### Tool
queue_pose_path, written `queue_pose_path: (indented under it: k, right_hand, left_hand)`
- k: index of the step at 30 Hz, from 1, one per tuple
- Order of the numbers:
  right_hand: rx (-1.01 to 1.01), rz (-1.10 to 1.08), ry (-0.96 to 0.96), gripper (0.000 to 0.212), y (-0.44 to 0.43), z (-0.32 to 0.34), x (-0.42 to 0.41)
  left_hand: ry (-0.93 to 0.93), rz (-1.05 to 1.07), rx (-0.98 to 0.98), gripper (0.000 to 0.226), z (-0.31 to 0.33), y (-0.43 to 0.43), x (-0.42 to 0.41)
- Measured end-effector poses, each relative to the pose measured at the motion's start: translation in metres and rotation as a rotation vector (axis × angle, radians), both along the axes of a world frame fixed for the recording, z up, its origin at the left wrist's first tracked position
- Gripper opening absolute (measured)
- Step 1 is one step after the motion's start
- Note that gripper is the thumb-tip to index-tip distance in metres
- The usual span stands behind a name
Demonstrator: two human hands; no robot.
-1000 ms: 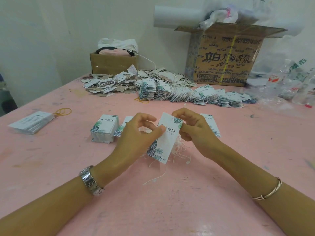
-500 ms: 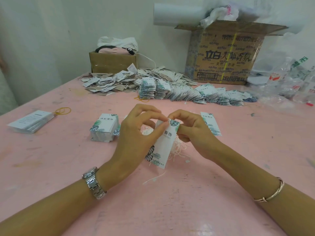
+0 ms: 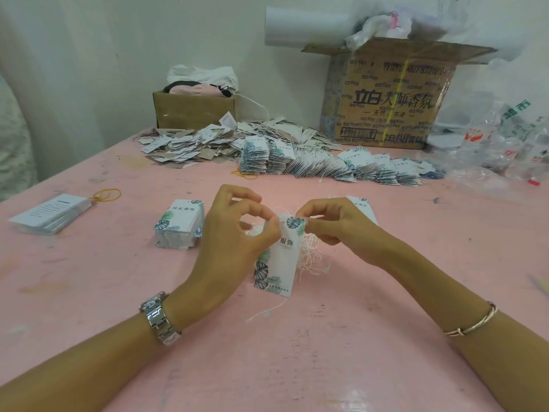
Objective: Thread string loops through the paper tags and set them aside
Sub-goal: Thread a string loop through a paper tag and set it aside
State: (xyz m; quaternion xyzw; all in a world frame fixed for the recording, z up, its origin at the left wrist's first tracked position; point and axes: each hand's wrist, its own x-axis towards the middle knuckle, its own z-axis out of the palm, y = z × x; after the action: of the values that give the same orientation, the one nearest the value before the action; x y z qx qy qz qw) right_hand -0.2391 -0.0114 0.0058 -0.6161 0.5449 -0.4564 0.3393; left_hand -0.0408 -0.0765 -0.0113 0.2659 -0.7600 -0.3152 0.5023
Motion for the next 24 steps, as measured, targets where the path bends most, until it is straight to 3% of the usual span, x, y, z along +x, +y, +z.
queue_pose_path:
  k: [13,24]
  right_hand:
    - [0.051,-0.06,-0.088,0.009,-0.004,-0.004,-0.049]
    - [0.027,-0.216,-0.046,0.039,-0.007,-0.009,-0.061]
  left_hand:
    - [0.035,0.087,-0.076,0.012,0.004,-0.005,0.005]
    - [0.101,-0.047,0.01,0.006,0.008,0.004,0.007]
